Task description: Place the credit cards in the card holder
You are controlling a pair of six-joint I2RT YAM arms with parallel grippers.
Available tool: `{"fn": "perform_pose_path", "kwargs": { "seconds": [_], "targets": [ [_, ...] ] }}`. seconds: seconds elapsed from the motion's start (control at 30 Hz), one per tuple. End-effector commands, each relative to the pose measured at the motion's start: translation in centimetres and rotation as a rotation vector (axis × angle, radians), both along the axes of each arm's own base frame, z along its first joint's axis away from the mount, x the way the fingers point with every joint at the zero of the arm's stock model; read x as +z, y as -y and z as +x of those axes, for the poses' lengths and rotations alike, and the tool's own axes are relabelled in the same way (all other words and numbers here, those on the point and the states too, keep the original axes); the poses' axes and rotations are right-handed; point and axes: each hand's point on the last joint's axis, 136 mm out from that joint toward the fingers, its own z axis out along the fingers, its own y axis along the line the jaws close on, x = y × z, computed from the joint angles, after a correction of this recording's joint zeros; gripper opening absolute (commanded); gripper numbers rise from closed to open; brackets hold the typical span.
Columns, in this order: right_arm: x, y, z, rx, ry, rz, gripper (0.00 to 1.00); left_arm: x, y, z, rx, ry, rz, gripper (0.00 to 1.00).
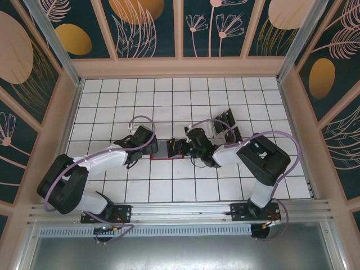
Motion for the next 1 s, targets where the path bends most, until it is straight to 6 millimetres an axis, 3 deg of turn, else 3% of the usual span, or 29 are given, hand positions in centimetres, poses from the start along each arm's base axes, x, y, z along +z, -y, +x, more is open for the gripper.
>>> {"fn": "perform_pose_path", "kwargs": {
  "seconds": [0.0,0.5,0.97],
  "targets": [
    [-0.8,0.8,0.3,-0.04,0.004,-0.008,0.0,0.4,0.1,0.1,-0.02,0.003,0.004,0.99],
    [-0.9,1.4,0.0,-0.052,-0.013,-0.008,0.0,-1.4,1.8,-0.3,-0.091,-0.045,-0.056,0.98],
    [1.0,-0.1,0.3,-0.005,-0.003,0.057,0.0,-3.1,1.6,-2.2,-0.091,-0.079,-0.074,0.99]
  ]
}}
